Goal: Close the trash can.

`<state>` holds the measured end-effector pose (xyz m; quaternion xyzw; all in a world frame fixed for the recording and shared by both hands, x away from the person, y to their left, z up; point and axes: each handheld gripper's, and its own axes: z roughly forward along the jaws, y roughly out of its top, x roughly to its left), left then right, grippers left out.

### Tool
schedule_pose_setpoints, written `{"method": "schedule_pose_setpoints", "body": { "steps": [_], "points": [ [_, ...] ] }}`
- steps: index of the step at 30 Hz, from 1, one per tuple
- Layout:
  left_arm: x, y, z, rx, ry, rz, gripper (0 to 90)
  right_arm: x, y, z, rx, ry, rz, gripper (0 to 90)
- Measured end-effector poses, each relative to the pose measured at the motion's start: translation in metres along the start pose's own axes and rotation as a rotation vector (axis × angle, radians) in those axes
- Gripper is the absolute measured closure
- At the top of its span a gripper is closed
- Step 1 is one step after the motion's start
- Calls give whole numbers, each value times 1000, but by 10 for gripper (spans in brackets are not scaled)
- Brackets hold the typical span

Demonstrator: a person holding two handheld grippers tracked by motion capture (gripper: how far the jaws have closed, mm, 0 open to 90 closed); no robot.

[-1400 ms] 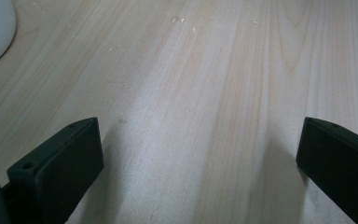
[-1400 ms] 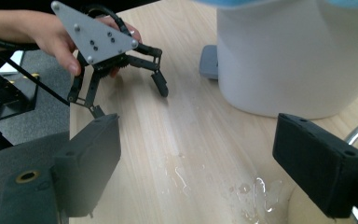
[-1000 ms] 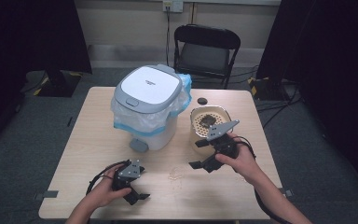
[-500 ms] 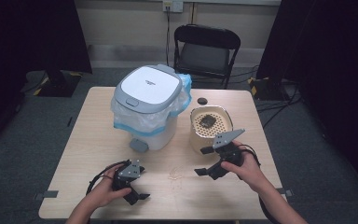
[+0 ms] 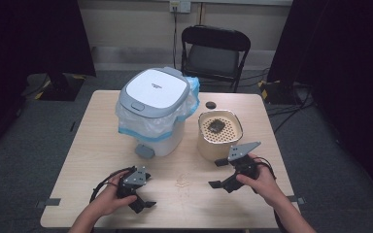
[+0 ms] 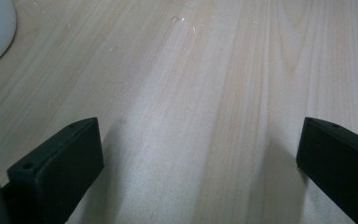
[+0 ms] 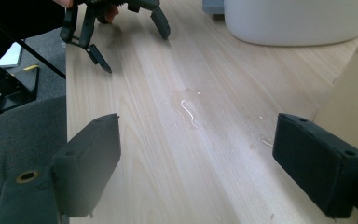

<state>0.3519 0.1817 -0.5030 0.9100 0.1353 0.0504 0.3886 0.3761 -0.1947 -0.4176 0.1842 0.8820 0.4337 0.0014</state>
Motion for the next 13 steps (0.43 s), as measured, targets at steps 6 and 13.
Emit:
{"method": "schedule_pose_setpoints", "body": {
  "steps": [6,13],
  "points": [
    [0,0,0,-2,1,-5,0,-1,-12,2,11,0,10,146],
    [0,0,0,-2,0,-3,0,0,-20,6,17,9,12,146]
  ]
}}
